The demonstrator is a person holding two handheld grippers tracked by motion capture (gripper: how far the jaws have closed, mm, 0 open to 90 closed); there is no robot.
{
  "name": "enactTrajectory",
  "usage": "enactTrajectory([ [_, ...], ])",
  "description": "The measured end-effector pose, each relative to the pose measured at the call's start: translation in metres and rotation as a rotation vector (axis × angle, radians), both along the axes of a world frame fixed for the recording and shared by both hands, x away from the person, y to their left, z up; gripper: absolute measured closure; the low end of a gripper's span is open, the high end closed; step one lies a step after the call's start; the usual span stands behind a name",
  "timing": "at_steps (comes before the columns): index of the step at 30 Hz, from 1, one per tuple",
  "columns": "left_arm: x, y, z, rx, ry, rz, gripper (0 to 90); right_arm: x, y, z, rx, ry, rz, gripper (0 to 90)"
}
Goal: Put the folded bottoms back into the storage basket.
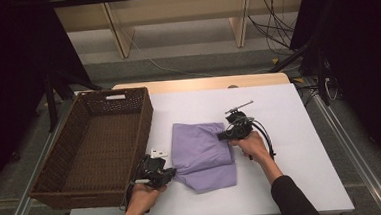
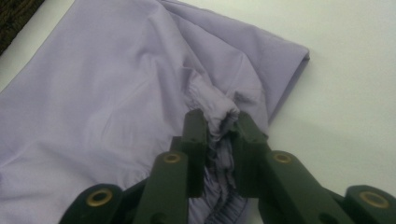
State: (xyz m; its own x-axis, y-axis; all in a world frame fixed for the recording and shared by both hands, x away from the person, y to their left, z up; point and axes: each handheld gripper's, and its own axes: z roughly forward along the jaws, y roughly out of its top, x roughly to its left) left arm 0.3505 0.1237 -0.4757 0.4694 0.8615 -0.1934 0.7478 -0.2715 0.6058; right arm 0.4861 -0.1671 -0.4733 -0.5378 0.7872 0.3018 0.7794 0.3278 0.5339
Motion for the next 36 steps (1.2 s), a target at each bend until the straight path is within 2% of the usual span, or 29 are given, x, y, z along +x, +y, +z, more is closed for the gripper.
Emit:
enactTrajectory([
  [6, -0.001, 0.001, 0.002, -0.008, -0.008, -0.003, 87.4, -0.001, 0.0, 0.002, 0.0, -0.024, 0.009, 80.8],
  [12, -0.002, 0.002, 0.008, -0.032, -0.021, -0.004, 87.7, -0.003, -0.002, 0.01, 0.03, -0.044, 0.009, 81.4],
  [25, -0.011, -0.001, 0.031, -0.091, -0.061, -0.027, 87.9, -0.011, -0.012, 0.033, 0.086, -0.089, 0.003, 81.5],
  [33, -0.015, 0.001, 0.045, -0.112, -0.081, -0.035, 87.8, -0.017, -0.019, 0.046, 0.124, -0.116, -0.003, 81.6],
  [36, -0.016, 0.001, 0.051, -0.105, -0.097, -0.044, 87.9, -0.018, -0.019, 0.05, 0.134, -0.119, -0.006, 81.7],
])
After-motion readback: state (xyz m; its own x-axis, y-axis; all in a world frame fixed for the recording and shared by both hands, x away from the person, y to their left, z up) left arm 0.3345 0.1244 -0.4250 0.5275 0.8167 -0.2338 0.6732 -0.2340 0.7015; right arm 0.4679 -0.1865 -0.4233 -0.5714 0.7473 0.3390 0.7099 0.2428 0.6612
